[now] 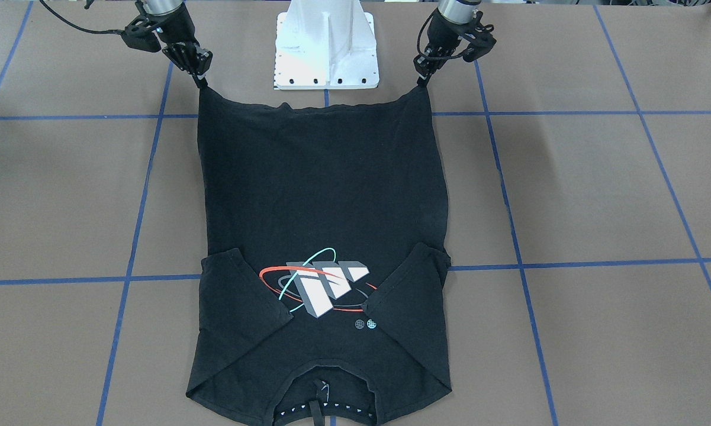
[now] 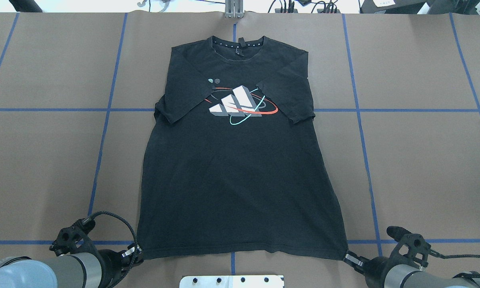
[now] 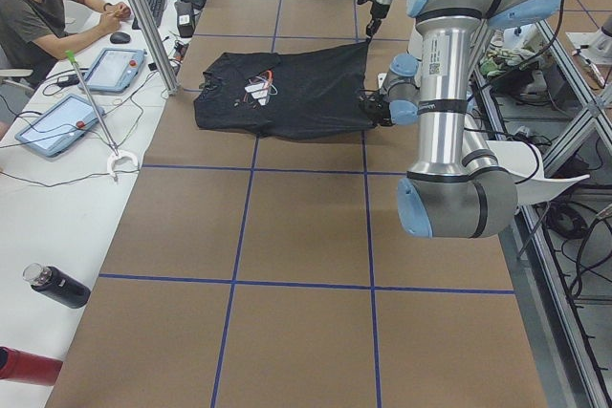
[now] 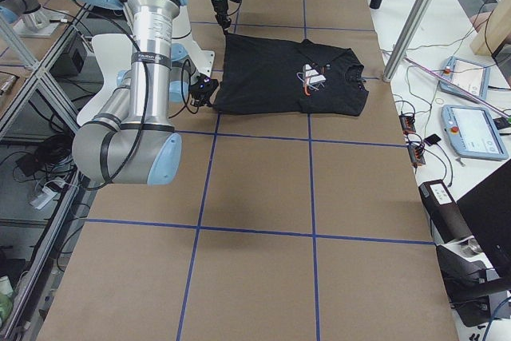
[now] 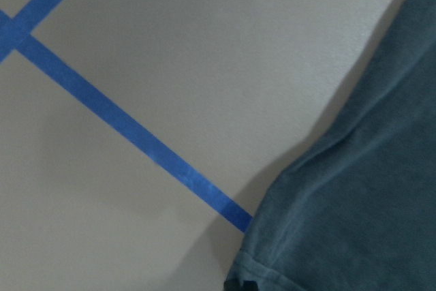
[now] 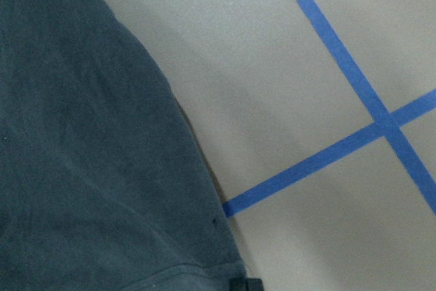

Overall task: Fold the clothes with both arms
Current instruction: 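Move the left gripper to the other near hem corner and grasp both corners, then lift both hem corners and carry them toward the collar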

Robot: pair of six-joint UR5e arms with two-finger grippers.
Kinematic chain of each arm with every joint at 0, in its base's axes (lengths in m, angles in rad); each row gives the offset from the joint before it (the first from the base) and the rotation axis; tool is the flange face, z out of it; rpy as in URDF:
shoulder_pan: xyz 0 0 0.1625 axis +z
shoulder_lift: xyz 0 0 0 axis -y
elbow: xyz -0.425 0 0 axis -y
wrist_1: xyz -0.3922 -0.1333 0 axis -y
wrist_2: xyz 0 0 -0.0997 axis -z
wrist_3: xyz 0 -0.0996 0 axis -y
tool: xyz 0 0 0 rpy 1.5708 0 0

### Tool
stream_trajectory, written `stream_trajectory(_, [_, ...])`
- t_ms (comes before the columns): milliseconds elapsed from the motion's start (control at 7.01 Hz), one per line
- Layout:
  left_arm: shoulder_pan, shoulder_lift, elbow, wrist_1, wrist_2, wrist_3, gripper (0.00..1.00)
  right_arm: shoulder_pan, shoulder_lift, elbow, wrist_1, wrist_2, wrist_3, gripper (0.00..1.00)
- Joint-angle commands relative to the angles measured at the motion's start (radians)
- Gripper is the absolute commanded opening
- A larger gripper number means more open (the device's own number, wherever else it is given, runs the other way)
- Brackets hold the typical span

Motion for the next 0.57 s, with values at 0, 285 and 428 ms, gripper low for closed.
stream_trajectory(0, [0.033, 0.003, -0.067, 0.024, -0.039, -0.001, 0.00, -0.022, -0.006, 0.025, 0.002, 0.042, -0.001, 0.00])
stream_trajectory(285, [0.037, 0.004, -0.121, 0.076, -0.071, -0.001, 0.00, -0.038, -0.049, 0.068, 0.006, 0.097, -0.005, 0.00])
stream_trajectory(428, [0.033, 0.007, -0.126, 0.077, -0.073, -0.001, 0.00, -0.035, -0.066, 0.103, 0.005, 0.122, -0.005, 0.00])
